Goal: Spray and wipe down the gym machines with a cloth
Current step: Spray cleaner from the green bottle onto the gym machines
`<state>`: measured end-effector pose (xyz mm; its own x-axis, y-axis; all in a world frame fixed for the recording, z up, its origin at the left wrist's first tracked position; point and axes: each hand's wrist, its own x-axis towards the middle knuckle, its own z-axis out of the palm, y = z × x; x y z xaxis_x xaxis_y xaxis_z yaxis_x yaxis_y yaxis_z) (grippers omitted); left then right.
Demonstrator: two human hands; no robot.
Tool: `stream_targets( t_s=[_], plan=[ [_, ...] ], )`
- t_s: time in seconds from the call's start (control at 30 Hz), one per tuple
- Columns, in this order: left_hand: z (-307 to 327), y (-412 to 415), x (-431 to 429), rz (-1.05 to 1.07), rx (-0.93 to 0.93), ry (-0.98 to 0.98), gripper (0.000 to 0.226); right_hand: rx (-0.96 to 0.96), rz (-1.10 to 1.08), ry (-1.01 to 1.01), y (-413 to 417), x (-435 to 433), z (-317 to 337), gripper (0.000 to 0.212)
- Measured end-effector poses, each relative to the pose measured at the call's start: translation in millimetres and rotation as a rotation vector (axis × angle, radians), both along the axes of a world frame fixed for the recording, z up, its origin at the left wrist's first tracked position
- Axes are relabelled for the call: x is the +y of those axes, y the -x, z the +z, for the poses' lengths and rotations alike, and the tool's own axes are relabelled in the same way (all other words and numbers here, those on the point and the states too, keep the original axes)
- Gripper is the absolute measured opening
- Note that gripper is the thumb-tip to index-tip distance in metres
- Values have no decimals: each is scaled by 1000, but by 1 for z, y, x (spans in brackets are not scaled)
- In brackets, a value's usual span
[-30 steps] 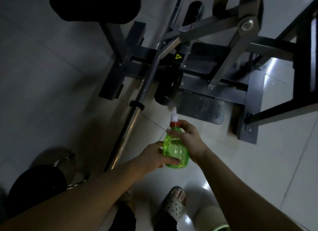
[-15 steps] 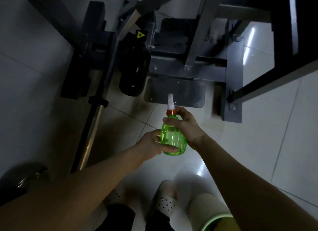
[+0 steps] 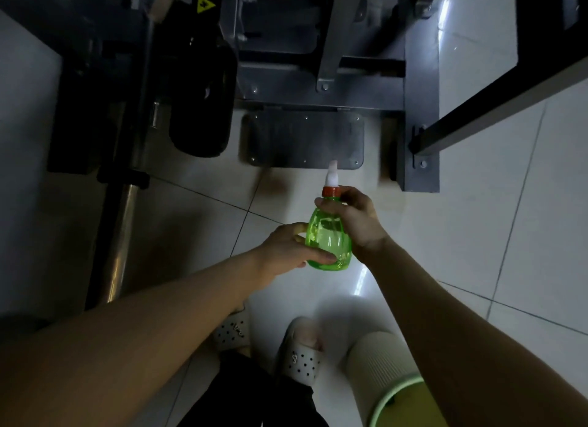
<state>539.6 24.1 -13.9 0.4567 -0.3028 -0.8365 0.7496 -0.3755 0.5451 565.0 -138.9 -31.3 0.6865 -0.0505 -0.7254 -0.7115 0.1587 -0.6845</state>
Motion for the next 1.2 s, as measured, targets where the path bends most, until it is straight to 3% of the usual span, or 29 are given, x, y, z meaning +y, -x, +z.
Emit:
stream_targets(
  t_s=[0.1,0.33,0.43,0.57,0.87,1.0,1.1,1.2],
  plan=[
    [0,-5,-4,-40,18,10,57,0,-35,-1,2,-5,0,53],
    [6,-4,5,-50,4,-47,83,-15,125,-2,-10,7,9,35],
    [10,7,19,17,9,-73,75,-12,293,-10,-14,27,11,38],
    [18,21,45,113,8,-78,86,-31,456,-20,-16,57,19,54],
    [63,32,80,259,-101,-48,91,-177,565,2,-23,99,68,45],
    [91,34,87,306,-136,-45,70,-216,587,5,-23,106,94,57],
    [111,41,91,315,-187,-43,53,-253,630,36,-20,114,111,52],
    [122,54,96,375,-155,-55,62,-235,607,30,-14,125,125,41]
  ],
)
